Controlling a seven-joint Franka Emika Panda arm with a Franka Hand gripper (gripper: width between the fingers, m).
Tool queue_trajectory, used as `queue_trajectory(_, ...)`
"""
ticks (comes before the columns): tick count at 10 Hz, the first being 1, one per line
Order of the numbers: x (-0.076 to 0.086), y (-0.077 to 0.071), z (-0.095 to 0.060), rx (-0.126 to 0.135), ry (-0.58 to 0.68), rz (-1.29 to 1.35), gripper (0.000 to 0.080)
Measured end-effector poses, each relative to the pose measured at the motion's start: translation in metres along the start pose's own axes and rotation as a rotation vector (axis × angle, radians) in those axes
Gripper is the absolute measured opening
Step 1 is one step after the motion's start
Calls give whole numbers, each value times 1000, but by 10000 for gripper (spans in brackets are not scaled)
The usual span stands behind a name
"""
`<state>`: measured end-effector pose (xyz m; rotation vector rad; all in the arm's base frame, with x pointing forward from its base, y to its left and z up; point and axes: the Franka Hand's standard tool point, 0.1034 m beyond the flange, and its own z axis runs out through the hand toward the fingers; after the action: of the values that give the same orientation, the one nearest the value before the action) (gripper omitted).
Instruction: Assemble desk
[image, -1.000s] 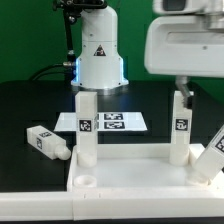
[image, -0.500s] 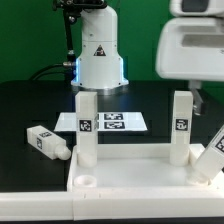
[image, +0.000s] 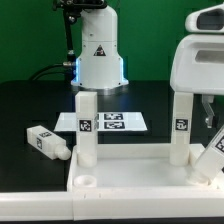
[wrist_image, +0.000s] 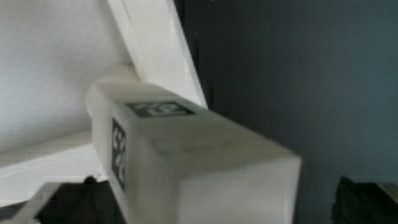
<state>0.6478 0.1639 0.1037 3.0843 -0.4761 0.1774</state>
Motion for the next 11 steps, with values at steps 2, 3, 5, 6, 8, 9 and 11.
queue_trajectory(2, -6, 10, 5, -2, 4, -23, 649)
queue_trajectory(3, -5, 14, 5, -1, 5, -20, 649)
queue_trajectory(5, -6, 14, 6, -2, 4, -17, 410)
queue_trajectory(6, -5, 18, 7, -10, 4, -16, 410)
queue_trajectory(8, -2, 23, 7, -19, 8, -9, 330)
queue_trajectory(9, -1, 25, 6, -20, 8, -8, 330)
queue_trajectory(11, 2, 30, 7, -22, 10, 18, 321)
